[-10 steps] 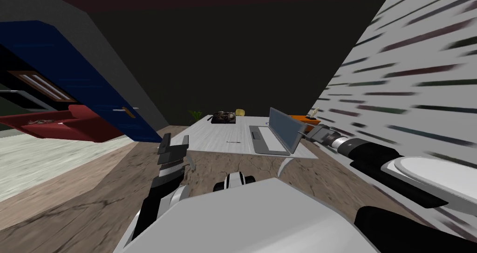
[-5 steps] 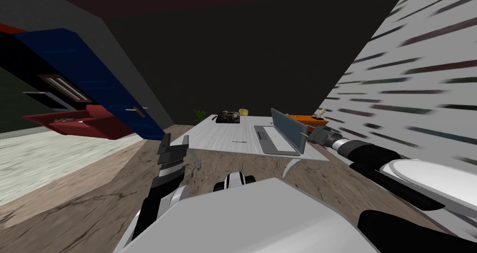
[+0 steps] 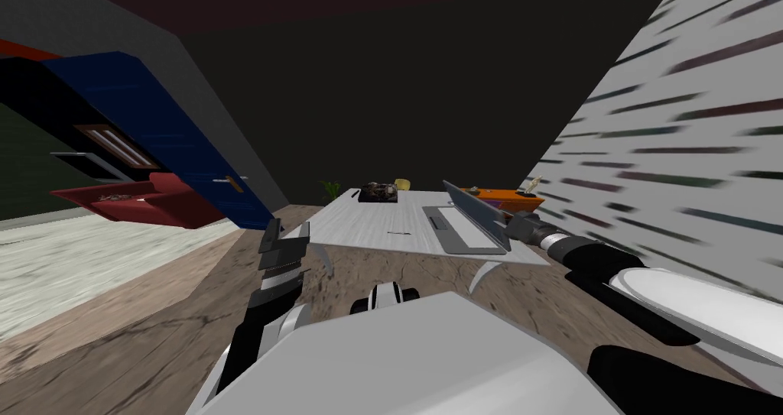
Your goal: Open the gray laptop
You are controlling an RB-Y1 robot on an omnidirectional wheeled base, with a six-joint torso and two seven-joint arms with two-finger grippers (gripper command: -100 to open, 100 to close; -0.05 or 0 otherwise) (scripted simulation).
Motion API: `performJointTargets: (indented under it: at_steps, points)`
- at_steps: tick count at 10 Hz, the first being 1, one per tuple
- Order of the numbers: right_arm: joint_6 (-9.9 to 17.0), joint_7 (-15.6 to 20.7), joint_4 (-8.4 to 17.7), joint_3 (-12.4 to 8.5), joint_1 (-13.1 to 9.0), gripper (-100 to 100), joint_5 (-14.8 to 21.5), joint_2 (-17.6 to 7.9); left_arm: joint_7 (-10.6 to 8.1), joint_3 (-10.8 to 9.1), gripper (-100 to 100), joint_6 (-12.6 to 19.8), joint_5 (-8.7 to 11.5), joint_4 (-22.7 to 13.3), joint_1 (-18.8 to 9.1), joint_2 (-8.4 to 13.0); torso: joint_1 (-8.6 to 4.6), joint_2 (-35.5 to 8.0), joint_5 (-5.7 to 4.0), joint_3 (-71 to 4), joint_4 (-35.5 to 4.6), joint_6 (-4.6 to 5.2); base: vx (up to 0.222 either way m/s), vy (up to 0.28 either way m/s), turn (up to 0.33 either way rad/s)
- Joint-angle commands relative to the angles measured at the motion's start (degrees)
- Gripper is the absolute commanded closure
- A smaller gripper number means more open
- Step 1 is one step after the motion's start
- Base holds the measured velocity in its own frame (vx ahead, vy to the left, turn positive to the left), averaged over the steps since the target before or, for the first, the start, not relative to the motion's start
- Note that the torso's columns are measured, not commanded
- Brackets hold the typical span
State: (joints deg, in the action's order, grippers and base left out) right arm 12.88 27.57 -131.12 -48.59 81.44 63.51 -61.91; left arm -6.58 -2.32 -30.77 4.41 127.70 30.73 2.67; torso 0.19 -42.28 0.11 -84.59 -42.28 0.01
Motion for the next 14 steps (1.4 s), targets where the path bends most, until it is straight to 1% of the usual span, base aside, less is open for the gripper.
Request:
performJointTargets:
  at_steps: [1, 6, 7, 8, 9, 10, 11, 12, 13, 14]
  points:
    - [2.7, 2.5, 0.7, 3.3, -0.4, 100, 3.4, -0.5, 0.0, 0.0, 0, 0.0, 0.0, 0.0, 0.0, 0.0, -0.1, 0.0, 0.02, 0.0, 0.0, -0.01, 0.029, 0.077, 0.012]
    - [11.3, 9.6, 2.7, 12.4, -0.5, 100, 11.7, -3.3, 0.0, 0.0, 0, 0.0, 0.0, 0.0, 0.0, 0.0, 0.02, 0.0, 0.01, 0.0, 0.0, -0.02, 0.029, 0.119, 0.014]
    - [11.8, 9.6, 2.7, 12.4, -0.5, 100, 11.7, -3.3, 0.0, 0.0, 0, 0.0, 0.0, 0.0, 0.0, 0.0, 0.0, 0.0, 0.04, 0.0, 0.0, -0.02, 0.022, 0.083, 0.0]
    - [10.9, 8.9, 2.7, 12.1, -0.5, 100, 11.7, -3.0, 0.0, -0.01, 0, 0.0, 0.0, 0.0, 0.0, 0.0, -0.18, -0.1, 0.01, 0.0, -0.1, -0.02, 0.008, 0.028, 0.002]
    - [12.6, 10.7, 4.4, 15.0, -1.9, 100, 13.2, -2.7, 0.0, -0.01, 0, 0.0, 0.0, 0.0, 0.0, 0.0, -0.35, -0.1, -0.07, 0.1, -0.1, 0.0, 0.009, 0.04, 0.093]
    - [14.2, 12.4, 6.2, 16.8, -3.4, 100, 14.8, -2.3, 0.0, -0.01, 0, 0.0, 0.0, 0.0, 0.0, 0.0, -0.3, -0.1, -0.12, 0.1, 0.0, -0.02, 0.008, 0.074, 0.108]
    - [14.2, 12.4, 6.2, 17.7, -3.4, 100, 14.8, -2.3, 0.0, -0.01, 0, 0.0, 0.0, 0.0, 0.0, 0.0, -0.1, -0.1, -0.03, 0.1, -0.1, -0.01, 0.008, 0.052, 0.05]
    - [15.8, 14.0, 7.9, 19.8, -4.9, 100, 16.3, -1.9, 0.0, -0.01, 0, 0.0, 0.0, 0.0, 0.0, 0.0, -0.09, -0.1, -0.01, 0.0, 0.0, 0.03, 0.004, 0.042, 0.086]
    - [15.8, 14.0, 7.9, 20.4, -4.9, 100, 16.3, -1.9, 0.0, -0.01, 0, 0.0, 0.0, 0.0, 0.0, 0.0, -0.17, 0.0, -0.08, 0.0, 0.0, -0.01, 0.004, 0.031, 0.042]
    - [17.4, 15.7, 9.6, 23.0, -6.4, 100, 17.8, -1.5, 0.0, -0.01, 0, 0.0, 0.0, 0.0, 0.0, 0.0, -0.22, 0.0, -0.08, 0.0, 0.0, 0.04, 0.007, 0.047, 0.075]
